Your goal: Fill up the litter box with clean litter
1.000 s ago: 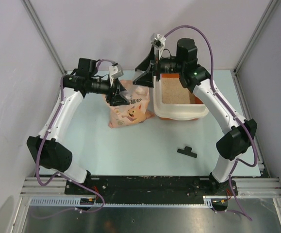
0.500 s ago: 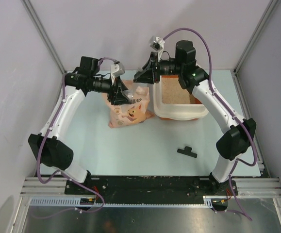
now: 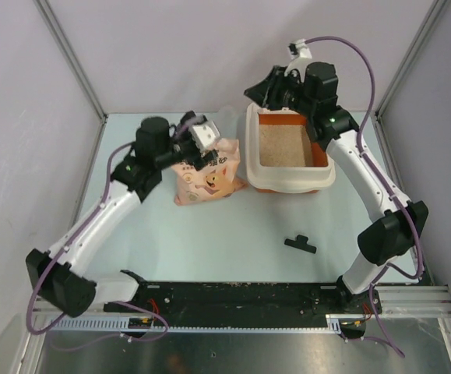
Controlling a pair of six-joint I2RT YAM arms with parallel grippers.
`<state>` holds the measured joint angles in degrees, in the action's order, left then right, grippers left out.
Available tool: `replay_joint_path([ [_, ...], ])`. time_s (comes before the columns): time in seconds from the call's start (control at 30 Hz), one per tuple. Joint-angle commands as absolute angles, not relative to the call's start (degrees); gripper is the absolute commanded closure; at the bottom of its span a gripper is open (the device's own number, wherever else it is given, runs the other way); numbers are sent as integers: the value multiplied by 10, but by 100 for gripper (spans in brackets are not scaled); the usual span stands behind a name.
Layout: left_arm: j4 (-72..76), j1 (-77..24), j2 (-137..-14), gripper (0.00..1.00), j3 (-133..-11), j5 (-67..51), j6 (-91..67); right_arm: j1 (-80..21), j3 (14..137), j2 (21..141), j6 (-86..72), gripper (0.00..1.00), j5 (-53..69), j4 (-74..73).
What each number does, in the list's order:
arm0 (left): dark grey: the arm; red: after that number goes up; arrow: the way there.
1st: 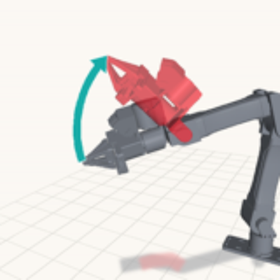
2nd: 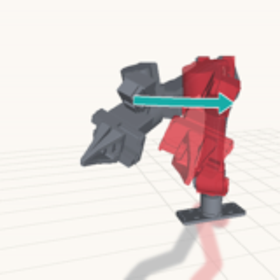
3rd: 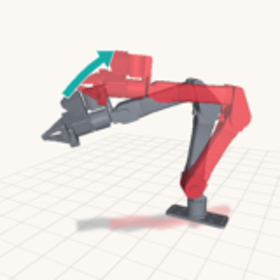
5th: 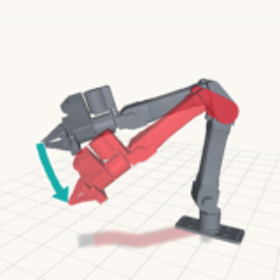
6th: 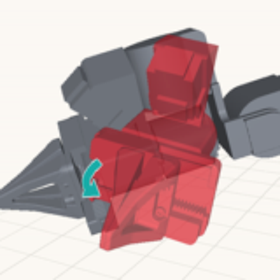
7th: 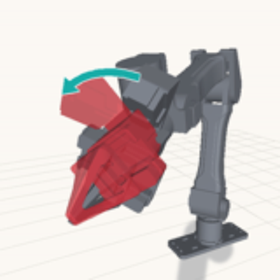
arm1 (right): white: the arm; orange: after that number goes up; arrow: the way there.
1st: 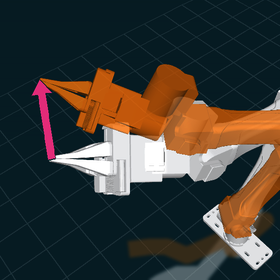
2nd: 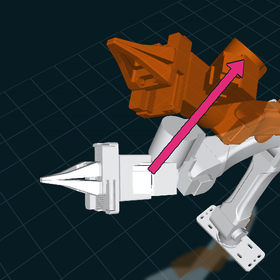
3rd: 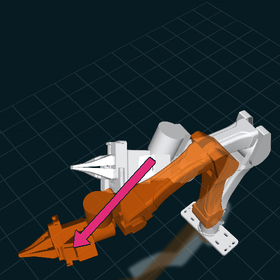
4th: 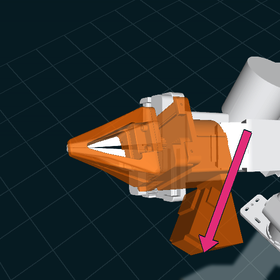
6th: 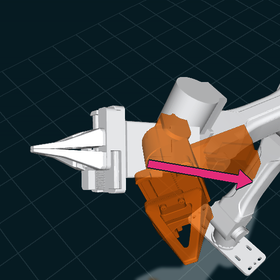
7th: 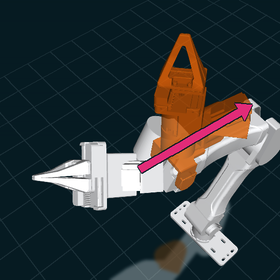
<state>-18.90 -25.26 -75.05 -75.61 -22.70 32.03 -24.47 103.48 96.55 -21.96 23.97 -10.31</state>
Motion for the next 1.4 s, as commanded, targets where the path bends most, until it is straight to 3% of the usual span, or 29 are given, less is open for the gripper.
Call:
replay_joint_path([
  [0.0,75,-340,-690,18,-647,-70,452,-224,1034,934,-350,100,106,-120],
  [0.1,178,-375,-702,21,-609,-5,511,-205,1033,938,-374,100,115,-124],
  [0.3,238,-379,-786,28,-670,54,514,-185,1013,931,-402,100,133,-119],
  [0.77,293,-378,-938,35,-758,30,551,-174,1007,945,-405,100,178,-79],
  [0.87,294,-375,-962,49,-781,40,561,-171,1012,949,-401,100,188,-70],
  [0.9,294,-374,-968,61,-794,42,558,-171,1013,950,-401,100,188,-69],
  [1.07,295,-369,-987,100,-811,39,555,-166,1011,954,-403,100,192,-68],
  [1.1,295,-369,-990,100,-816,42,547,-164,1012,954,-401,91,196,-65],
  [1.13,294,-369,-993,100,-818,44,539,-163,1013,955,-394,73,213,-61],
  [1.17,294,-367,-998,100,-821,48,531,-157,1013,955,-381,50,233,-47],
  [1.2,289,-367,-999,100,-828,55,511,-151,1019,956,-332,15,303,-36],
  [1.23,280,-363,-998,100,-833,51,499,-145,1023,955,-306,1,340,-25],
  [1.37,121,-344,-977,100,-878,-56,419,-92,1051,944,-202,0,458,-54],
])
